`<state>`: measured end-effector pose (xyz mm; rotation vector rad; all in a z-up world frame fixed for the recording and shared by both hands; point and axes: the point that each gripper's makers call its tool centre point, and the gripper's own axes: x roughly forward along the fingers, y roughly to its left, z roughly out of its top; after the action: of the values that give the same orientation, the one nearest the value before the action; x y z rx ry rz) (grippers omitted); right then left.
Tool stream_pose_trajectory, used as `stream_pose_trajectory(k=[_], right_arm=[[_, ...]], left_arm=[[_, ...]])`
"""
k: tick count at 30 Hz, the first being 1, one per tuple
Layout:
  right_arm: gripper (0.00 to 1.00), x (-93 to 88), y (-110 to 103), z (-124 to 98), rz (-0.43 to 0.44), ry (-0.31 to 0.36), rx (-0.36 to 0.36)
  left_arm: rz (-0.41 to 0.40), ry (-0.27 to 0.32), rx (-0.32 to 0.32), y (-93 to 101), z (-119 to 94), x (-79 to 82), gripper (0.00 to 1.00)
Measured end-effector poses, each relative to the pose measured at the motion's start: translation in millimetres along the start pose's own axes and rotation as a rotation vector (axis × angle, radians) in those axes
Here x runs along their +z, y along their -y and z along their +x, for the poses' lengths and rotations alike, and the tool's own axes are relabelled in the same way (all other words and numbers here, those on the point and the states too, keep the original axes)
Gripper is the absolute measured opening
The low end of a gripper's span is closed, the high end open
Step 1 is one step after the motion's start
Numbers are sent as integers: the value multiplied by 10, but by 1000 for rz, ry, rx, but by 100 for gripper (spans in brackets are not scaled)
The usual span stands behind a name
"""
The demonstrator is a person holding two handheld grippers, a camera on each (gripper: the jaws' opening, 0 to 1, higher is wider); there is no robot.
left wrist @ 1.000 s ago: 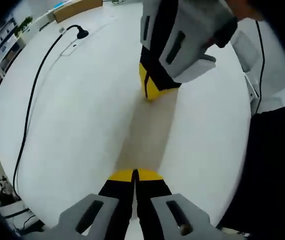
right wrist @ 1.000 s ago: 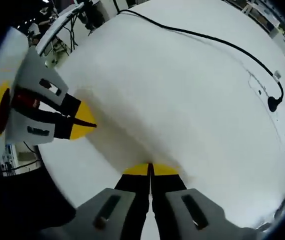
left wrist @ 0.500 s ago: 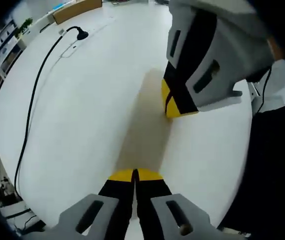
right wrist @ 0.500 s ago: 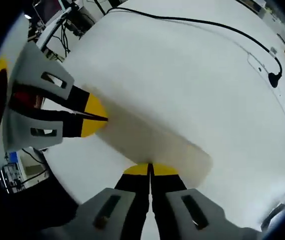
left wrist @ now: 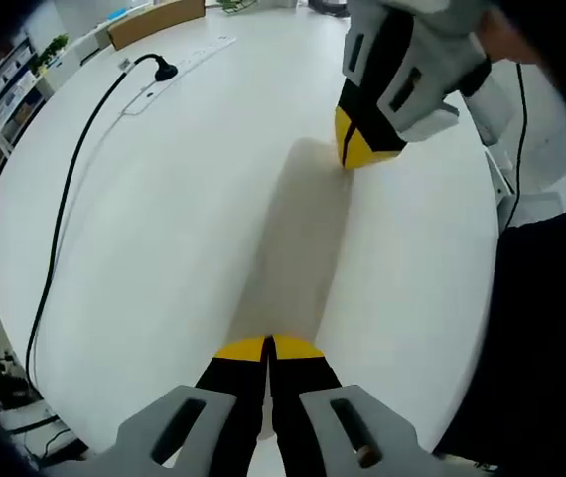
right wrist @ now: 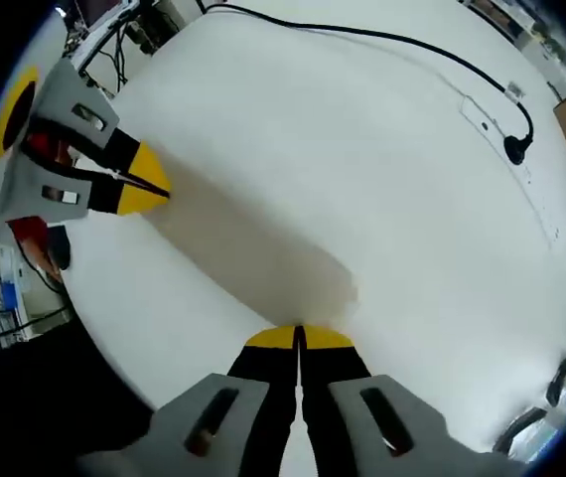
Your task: Arrange the utensils inside the cutlery case until each visible utensil rests in its matching compartment.
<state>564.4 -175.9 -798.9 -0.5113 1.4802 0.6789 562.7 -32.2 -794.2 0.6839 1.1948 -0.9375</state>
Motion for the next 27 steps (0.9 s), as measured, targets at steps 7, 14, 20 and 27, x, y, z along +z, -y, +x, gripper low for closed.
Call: stream_pose_trajectory(k=[7,14,20,27], right_arm=[[0,8,38,-2,21,12,-6],[0,25,22,9,-53,-27,-62],[0,-3,40,-13,-15,-16,-29],[0,-13,21,-20,15,29,6]], left_arm=[[-16,6,-4,-4,7,-1,0],[-15,-9,-2,1,7,-6,0],[-29,3,-5,1,7,-14,0],[-31,15,5,7,5,-16,0]])
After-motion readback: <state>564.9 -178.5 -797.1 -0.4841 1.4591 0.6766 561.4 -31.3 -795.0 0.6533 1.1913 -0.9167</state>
